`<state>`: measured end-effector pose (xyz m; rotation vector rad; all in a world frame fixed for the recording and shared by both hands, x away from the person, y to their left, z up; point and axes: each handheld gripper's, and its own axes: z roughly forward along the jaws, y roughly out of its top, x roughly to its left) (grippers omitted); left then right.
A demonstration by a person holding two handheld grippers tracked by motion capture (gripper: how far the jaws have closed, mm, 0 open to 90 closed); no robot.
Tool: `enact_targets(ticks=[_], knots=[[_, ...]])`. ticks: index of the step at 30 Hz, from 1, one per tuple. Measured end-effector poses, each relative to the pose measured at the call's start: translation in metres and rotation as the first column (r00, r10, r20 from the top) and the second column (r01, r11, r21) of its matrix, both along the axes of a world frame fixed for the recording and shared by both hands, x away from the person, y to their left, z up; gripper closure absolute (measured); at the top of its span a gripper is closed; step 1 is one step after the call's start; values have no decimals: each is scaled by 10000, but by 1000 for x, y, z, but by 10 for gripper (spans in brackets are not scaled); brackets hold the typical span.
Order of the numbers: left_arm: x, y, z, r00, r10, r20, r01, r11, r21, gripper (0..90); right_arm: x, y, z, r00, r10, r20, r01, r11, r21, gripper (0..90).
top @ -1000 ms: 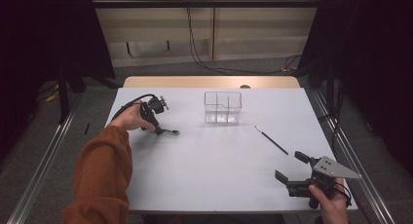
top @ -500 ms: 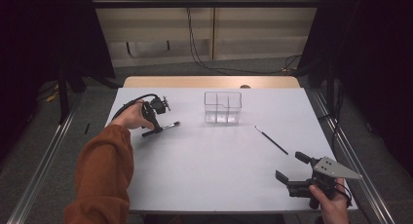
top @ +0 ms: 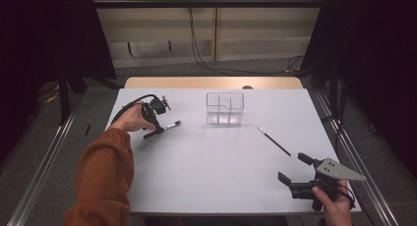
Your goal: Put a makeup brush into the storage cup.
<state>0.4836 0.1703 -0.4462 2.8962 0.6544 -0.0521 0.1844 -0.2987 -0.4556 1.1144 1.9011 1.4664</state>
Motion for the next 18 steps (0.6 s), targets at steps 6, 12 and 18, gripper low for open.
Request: enact_targets(ticks=[6, 12, 18], knots=[[-2, 5, 1, 9997, 209, -121, -214, 9989, -407, 799, 0, 0, 0, 10000, -18, 0, 18, 10000, 9, 1], [-4, 10, 5, 9981, 596, 161, -576, 9929, -1041, 799, 0, 0, 0, 10000, -33, -4, 33, 10000, 28, 1], [-11, 14, 19, 9892, 1228, 799, -1047, 9740, -2009, 799, 1, 1, 0, 10000, -23, -2, 23, 10000, -15, 1]])
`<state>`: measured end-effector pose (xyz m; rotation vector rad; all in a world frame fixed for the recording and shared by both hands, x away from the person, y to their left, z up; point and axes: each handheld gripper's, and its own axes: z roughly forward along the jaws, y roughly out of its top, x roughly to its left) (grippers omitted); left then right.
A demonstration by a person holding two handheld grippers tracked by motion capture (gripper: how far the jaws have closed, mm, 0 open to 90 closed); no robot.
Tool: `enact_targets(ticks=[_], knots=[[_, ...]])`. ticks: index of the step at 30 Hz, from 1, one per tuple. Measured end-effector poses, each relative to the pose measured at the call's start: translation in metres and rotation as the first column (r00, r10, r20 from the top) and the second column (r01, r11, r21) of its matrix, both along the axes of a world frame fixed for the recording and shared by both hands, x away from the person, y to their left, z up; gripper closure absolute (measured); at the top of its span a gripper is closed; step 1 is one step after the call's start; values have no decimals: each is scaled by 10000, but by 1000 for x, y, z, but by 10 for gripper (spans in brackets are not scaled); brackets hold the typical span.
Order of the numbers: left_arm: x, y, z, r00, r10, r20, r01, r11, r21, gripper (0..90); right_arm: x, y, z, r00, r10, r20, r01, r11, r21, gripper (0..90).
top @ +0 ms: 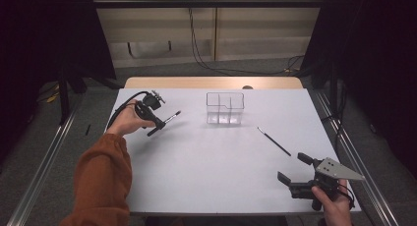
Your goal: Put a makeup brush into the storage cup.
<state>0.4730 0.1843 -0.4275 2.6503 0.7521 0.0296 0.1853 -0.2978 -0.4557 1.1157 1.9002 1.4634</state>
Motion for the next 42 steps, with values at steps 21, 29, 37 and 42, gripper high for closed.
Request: enact_targets(ticks=[21, 29, 37, 42], knots=[[-21, 31, 2, 9795, 1781, 942, -1491, 9552, -2557, 798, 1, 2, 0, 10000, 47, -22, -47, 10000, -31, 1], [-27, 37, 2, 9664, 2256, 1231, -1719, 9235, -3429, 798, 1, 2, 0, 10000, 58, -26, -58, 10000, -47, 1], [-37, 35, 5, 9493, 2515, 1885, -1604, 9035, -3975, 798, 1, 2, 0, 10000, -3, -15, 3, 10000, -80, 1], [-44, 32, 3, 9448, 2634, 1949, -1539, 8818, -4458, 798, 1, 2, 0, 10000, -9, -8, 9, 10000, -73, 1]])
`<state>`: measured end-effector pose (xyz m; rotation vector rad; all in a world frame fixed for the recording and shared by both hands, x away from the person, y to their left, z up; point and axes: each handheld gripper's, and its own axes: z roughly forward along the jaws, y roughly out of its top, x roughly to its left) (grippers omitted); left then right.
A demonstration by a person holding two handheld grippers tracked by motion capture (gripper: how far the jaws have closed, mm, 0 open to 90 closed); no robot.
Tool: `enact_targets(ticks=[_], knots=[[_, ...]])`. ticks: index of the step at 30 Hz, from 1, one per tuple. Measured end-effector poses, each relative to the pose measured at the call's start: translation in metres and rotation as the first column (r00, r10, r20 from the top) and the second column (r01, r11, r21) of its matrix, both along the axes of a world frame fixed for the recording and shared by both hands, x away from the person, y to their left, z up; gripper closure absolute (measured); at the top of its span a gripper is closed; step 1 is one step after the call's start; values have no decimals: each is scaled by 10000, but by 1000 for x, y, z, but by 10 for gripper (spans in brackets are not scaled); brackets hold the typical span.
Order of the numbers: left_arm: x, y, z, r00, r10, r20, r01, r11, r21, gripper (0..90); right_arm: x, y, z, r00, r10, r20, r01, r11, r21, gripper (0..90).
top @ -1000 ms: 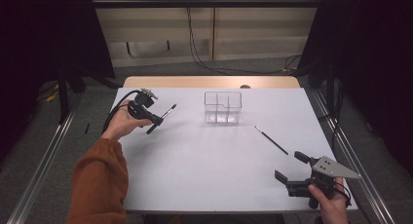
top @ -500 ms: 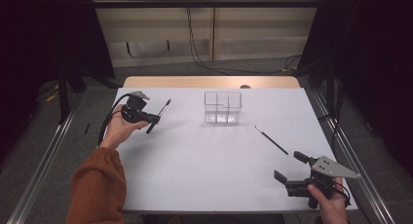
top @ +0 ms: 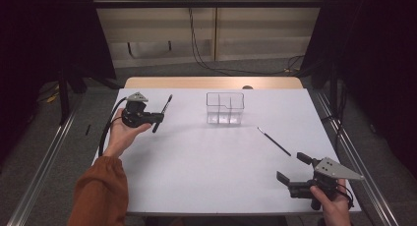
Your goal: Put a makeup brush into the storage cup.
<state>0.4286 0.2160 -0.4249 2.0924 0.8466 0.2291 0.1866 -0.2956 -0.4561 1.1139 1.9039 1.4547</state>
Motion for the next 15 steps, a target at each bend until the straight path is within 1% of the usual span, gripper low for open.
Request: enact_targets(ticks=[3, 5, 6, 7, 8, 9, 10, 12, 13, 15], knots=[[-4, 0, -2, 9998, 37, 196, -32, 9997, -226, 798, 0, 0, 0, 10000, -8, -1, 8, 10000, -18, 1], [-6, 0, -4, 9997, 52, 230, -41, 9989, -457, 798, 1, 0, 0, 10000, -20, -7, 20, 10000, -20, 1], [-7, 0, -4, 9994, 49, 329, -34, 9990, -442, 798, 1, 0, 0, 10000, -20, -7, 20, 10000, -20, 1], [-8, -1, -4, 9994, 34, 354, -14, 9985, -551, 798, 1, 0, 0, 10000, -11, -9, 11, 10000, -18, 1], [-9, -1, -4, 9990, 15, 450, 11, 9984, -571, 798, 0, 1, 0, 10000, -11, -8, 11, 10000, -20, 1], [-12, -1, -4, 9985, -6, 550, 43, 9977, -677, 798, 0, 1, 0, 10000, 0, 4, 0, 10000, -24, 1], [-12, -1, -4, 9985, -6, 550, 43, 9977, -677, 797, 0, 1, 0, 10000, 3, 12, -3, 10000, -28, 1], [-15, -2, -3, 9977, -82, 671, 139, 9962, -856, 798, 0, 1, 0, 10000, 4, 11, -4, 10000, -32, 1], [-17, -3, -3, 9966, -132, 813, 198, 9964, -820, 798, 0, 1, 0, 10000, -15, 0, 15, 10000, -19, 1], [-20, -3, -2, 9958, -130, 908, 215, 9953, -939, 797, 1, 1, 0, 10000, -29, -26, 29, 10000, -16, 1]])
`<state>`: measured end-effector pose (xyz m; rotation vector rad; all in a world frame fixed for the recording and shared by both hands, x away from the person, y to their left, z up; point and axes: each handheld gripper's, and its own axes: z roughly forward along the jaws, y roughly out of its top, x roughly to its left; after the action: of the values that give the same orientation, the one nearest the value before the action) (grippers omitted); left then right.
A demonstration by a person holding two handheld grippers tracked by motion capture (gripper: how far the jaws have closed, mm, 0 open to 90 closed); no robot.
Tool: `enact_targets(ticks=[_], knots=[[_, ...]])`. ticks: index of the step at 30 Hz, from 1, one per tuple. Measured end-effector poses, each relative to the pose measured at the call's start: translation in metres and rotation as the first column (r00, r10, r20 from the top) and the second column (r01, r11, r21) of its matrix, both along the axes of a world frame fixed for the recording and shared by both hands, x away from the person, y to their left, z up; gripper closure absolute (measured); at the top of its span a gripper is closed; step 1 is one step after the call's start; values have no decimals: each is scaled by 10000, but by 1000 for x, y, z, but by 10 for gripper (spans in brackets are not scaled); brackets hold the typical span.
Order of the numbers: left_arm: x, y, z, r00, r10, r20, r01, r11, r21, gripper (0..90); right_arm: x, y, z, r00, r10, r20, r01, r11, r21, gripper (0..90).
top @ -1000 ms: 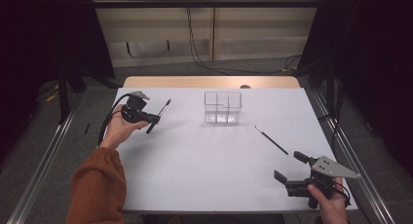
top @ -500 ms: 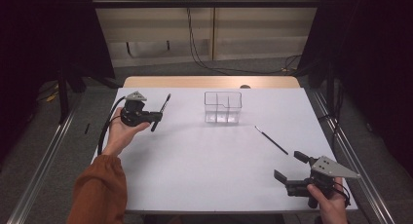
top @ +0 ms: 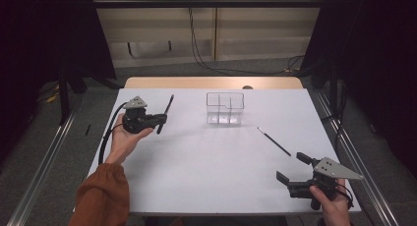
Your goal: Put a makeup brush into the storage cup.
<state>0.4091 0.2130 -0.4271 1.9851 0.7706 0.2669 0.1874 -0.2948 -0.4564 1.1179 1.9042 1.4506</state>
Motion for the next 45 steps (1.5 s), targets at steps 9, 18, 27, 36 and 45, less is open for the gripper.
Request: enact_targets(ticks=[9, 18, 27, 36, 45], knots=[[-12, 6, 3, 9972, 65, 749, -30, 9989, -475, 797, 1, 2, 0, 10000, 56, 25, -56, 10000, -27, 1], [-25, 8, -2, 9966, -223, 795, 279, 9972, -699, 797, 3, 2, -1, 10000, 77, -43, -77, 10000, 43, 1], [-35, 4, -2, 9947, -135, 1015, 244, 9940, -1069, 797, 3, 2, -1, 10000, 55, 24, -55, 9999, 147, 1], [-56, 0, -1, 9914, -544, 1193, 676, 9917, -1091, 797, 2, 1, -1, 9999, -72, 104, 67, 9989, 461, 1], [-73, -2, -2, 9906, -600, 1232, 766, 9879, -1349, 797, 2, 2, 0, 9999, -20, 157, 12, 9987, 502, 1]])
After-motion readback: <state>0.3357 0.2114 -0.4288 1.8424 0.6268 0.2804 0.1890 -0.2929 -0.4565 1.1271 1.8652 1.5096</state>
